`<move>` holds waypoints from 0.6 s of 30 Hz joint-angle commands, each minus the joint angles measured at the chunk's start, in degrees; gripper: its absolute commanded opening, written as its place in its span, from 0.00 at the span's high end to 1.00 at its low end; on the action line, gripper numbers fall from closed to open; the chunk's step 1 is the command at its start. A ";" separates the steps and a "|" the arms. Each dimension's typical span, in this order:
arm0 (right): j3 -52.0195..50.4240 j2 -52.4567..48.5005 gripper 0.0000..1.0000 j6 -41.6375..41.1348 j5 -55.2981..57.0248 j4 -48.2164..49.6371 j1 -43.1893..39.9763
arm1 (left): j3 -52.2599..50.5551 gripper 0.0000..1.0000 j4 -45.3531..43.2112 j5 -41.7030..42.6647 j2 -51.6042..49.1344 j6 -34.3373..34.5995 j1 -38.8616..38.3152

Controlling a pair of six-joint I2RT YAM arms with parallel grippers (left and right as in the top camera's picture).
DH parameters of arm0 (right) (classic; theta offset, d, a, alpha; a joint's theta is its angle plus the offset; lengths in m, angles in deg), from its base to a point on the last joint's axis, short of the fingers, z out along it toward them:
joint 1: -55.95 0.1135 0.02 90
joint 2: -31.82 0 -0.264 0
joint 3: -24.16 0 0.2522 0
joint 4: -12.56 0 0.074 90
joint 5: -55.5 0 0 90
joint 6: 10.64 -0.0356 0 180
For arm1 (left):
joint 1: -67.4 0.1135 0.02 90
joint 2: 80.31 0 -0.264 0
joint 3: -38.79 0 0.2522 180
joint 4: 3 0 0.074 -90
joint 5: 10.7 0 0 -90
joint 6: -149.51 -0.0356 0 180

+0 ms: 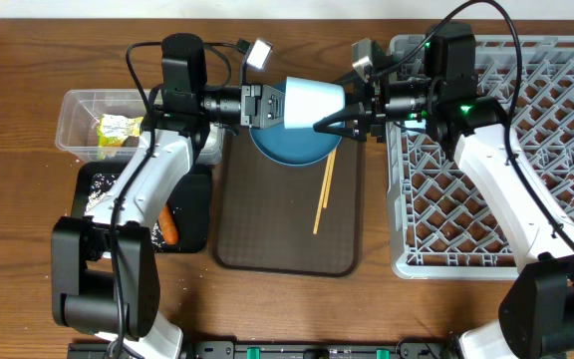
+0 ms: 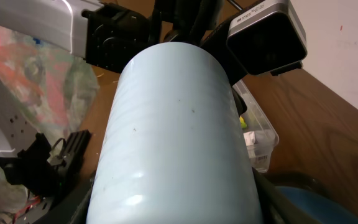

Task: Sort waste into correct bins and load items into the dishwasher rack
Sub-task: 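Grasp the light-blue cup's base with the right gripper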

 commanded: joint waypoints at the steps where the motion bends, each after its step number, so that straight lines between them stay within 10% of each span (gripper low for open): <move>1: 0.87 0.48 0.82 -1.07 -0.79 1.40 -0.57 | -1.57 0.94 0.48 0.28 0.39 -2.62 -1.68; 13: 0.87 0.48 0.81 -1.46 -0.79 1.68 -0.63 | -1.57 0.93 7.10 -2.34 0.37 -8.57 -1.88; 18: 0.87 0.48 0.81 -1.49 -0.79 1.70 -0.63 | -1.57 0.78 6.75 -3.63 0.37 -8.55 -1.77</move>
